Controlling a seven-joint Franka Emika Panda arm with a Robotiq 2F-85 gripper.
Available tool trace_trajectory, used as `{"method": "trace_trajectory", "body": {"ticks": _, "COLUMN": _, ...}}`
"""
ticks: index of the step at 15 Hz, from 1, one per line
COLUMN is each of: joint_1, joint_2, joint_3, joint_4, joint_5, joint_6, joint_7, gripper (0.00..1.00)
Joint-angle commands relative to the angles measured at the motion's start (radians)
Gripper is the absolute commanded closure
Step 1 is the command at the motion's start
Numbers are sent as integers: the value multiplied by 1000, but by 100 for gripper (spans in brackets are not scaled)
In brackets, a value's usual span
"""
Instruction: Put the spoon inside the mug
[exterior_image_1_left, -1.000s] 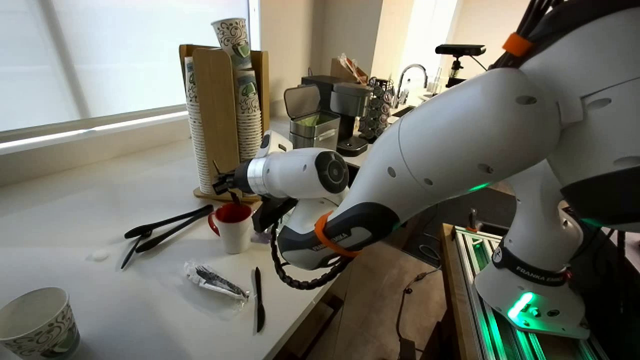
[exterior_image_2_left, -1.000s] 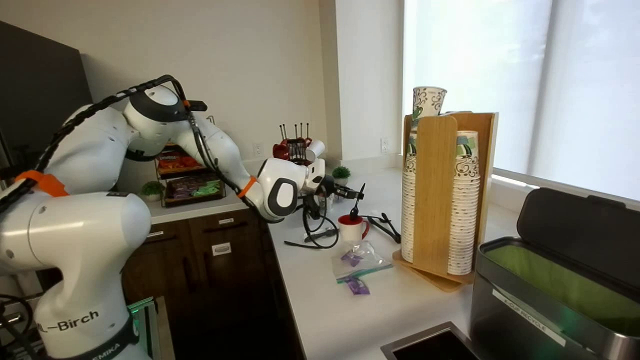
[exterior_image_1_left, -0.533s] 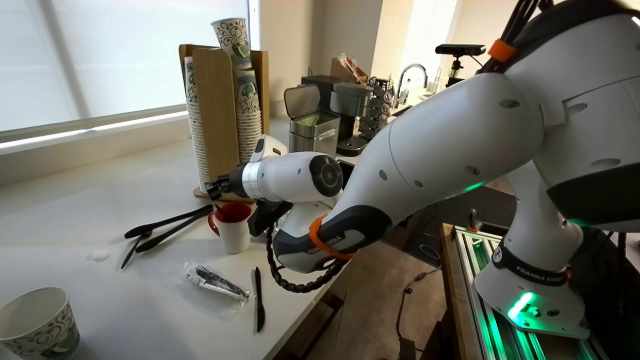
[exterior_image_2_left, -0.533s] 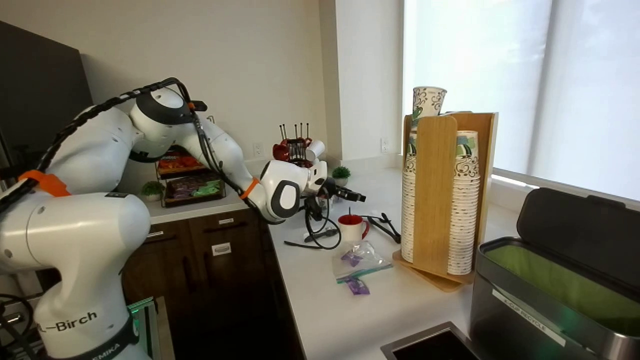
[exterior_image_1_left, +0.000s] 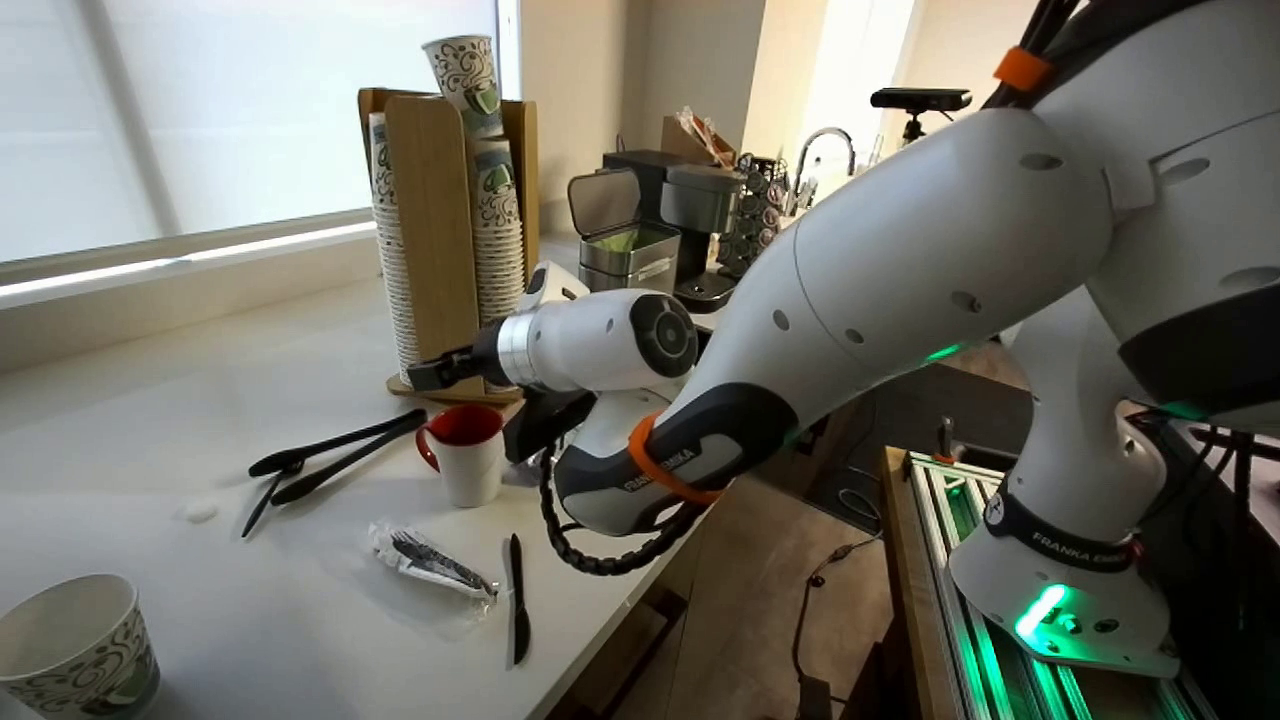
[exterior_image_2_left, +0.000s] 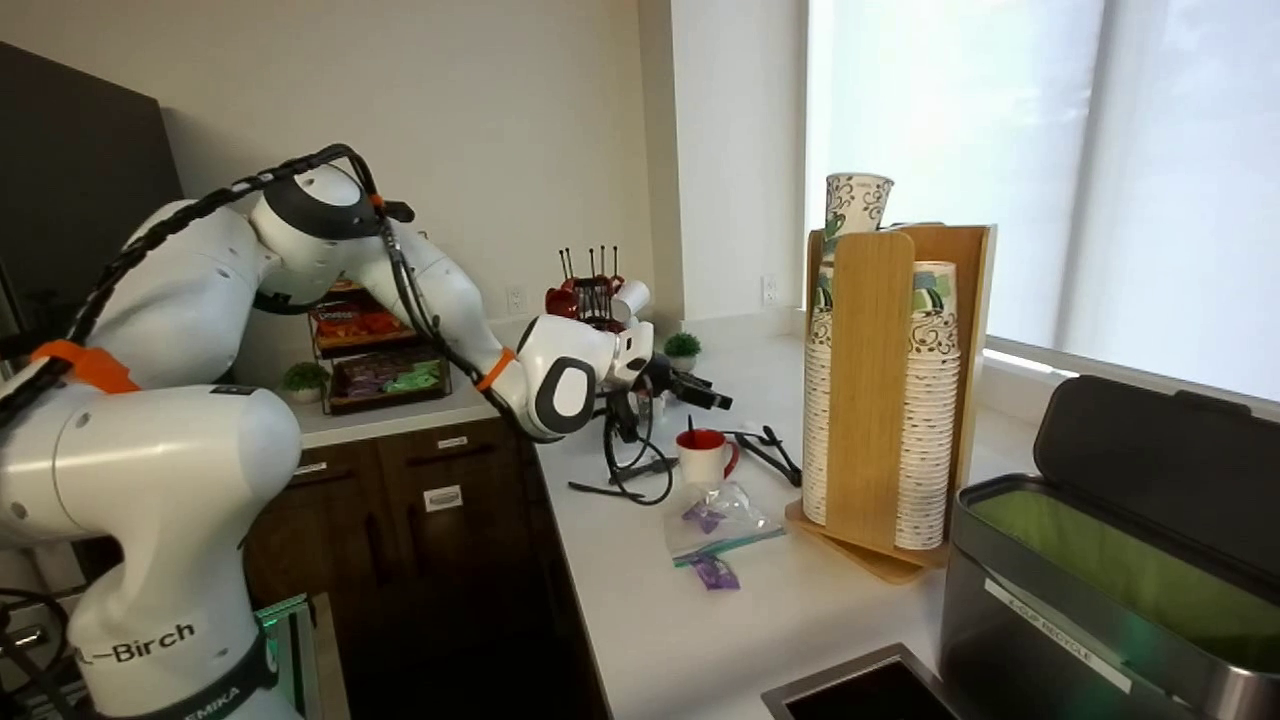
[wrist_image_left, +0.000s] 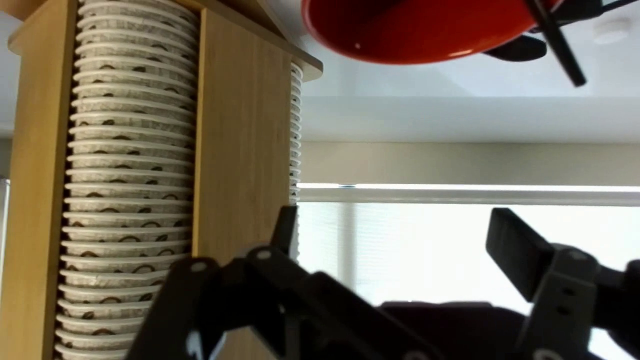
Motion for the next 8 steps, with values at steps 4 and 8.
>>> {"method": "trace_trajectory", "body": {"ticks": 4, "joint_1": 50, "joint_2": -258, "joint_3": -11, "joint_4": -200, "joint_5": -2, "joint_6": 12, "joint_7": 32, "gripper": 0}}
{"method": "trace_trajectory", "body": {"ticks": 8, "joint_1": 59, "joint_2": -449, "joint_3": -25, "joint_4": -309, "joint_5": -31, "joint_6": -84, "joint_7": -143, "gripper": 0}}
